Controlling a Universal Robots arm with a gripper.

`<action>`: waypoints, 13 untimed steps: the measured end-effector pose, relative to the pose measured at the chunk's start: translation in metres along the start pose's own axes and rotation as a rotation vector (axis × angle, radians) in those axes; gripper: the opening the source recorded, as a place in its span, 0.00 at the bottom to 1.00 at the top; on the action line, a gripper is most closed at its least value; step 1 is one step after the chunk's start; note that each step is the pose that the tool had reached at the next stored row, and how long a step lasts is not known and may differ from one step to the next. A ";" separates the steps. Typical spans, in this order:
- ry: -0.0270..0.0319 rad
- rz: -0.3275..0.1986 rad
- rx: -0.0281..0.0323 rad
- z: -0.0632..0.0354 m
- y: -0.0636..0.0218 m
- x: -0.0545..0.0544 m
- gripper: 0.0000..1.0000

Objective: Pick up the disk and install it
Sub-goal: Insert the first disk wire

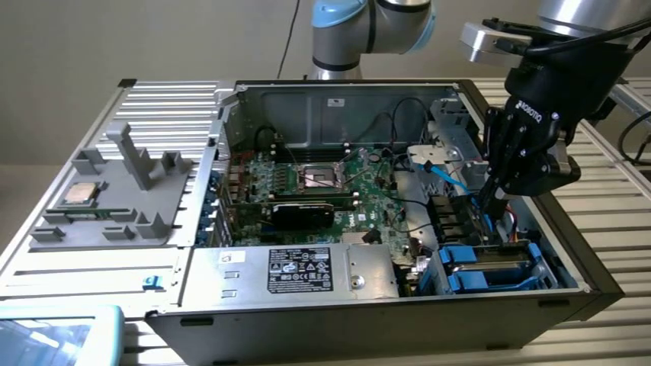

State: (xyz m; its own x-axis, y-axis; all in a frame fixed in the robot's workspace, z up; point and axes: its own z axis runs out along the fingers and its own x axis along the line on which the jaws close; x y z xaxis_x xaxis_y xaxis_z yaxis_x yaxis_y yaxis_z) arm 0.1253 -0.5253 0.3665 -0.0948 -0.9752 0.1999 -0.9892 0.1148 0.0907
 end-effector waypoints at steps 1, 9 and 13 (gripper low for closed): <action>-0.0002 0.000 0.0000 0.0000 0.0000 0.000 0.16; -0.0030 0.000 -0.0003 0.0000 0.0000 0.000 0.16; -0.0031 0.000 -0.0003 0.0000 0.0000 0.000 0.16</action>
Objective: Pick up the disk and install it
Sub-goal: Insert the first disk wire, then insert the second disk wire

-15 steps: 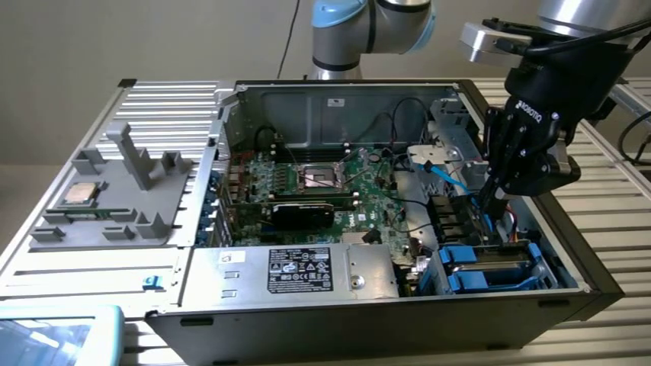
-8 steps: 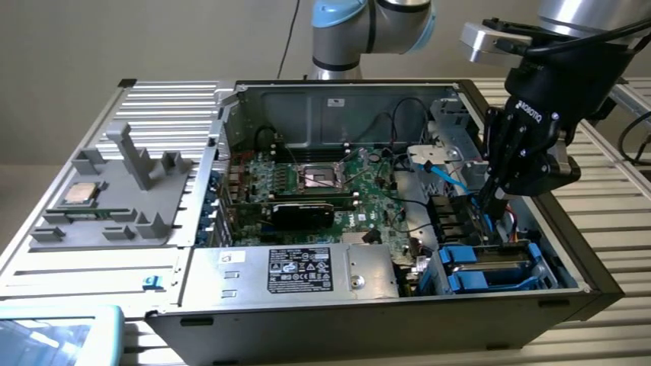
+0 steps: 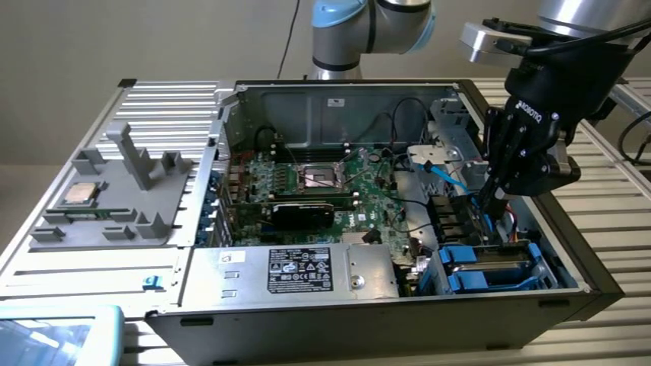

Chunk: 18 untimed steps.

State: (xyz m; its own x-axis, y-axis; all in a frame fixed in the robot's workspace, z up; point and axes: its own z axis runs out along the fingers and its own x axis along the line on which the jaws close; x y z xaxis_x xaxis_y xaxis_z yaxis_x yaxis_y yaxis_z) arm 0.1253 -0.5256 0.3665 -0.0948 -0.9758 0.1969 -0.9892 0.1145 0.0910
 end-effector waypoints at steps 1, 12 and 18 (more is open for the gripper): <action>0.0000 0.000 0.0000 0.0000 0.0000 0.000 0.16; -0.0017 0.000 -0.0002 0.0005 0.0015 0.002 0.16; -0.0467 -0.005 -0.0045 0.0033 0.0005 0.015 0.16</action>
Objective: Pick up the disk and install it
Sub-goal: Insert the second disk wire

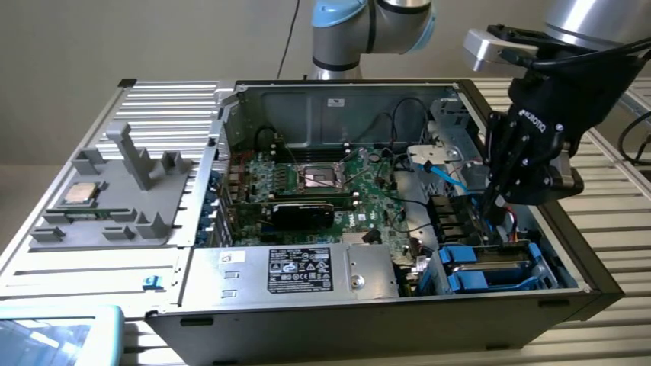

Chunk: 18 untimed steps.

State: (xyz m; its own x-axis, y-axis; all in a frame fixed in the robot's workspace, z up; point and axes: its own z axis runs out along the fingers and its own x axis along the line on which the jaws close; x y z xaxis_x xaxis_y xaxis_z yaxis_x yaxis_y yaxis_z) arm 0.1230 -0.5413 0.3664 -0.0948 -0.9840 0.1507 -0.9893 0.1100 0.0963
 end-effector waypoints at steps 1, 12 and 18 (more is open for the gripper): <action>-0.0107 -0.001 -0.0010 0.0006 -0.0003 0.003 0.16; -0.0223 -0.011 0.0067 0.0084 -0.0019 0.013 0.16; -0.0219 -0.027 0.0163 0.0105 -0.0015 0.013 0.16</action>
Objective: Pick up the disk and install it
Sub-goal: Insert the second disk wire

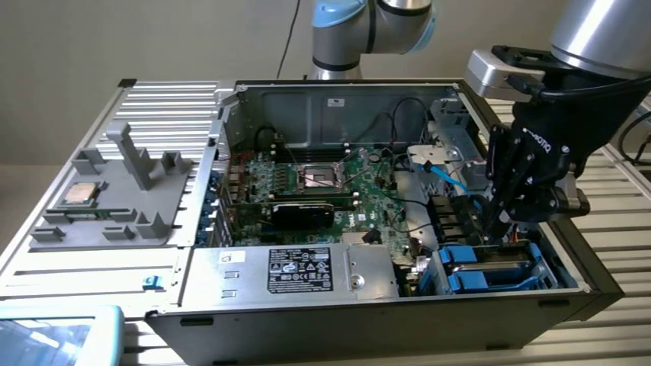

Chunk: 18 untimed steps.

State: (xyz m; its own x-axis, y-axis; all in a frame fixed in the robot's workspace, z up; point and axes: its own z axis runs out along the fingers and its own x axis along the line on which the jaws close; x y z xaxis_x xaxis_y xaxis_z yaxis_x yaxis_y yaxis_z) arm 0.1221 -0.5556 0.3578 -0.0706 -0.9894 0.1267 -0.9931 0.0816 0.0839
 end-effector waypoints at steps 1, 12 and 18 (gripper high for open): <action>0.0000 0.000 0.0020 0.0009 0.0011 0.000 0.16; -0.0012 -0.008 0.0242 0.0059 0.0035 -0.001 0.16; -0.0164 -0.016 0.0247 0.0083 0.0037 0.004 0.16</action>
State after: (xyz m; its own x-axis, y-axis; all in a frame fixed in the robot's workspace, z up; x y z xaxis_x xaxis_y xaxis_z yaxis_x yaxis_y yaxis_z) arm 0.1173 -0.5602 0.3504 -0.0564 -0.9924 0.1092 -0.9961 0.0634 0.0613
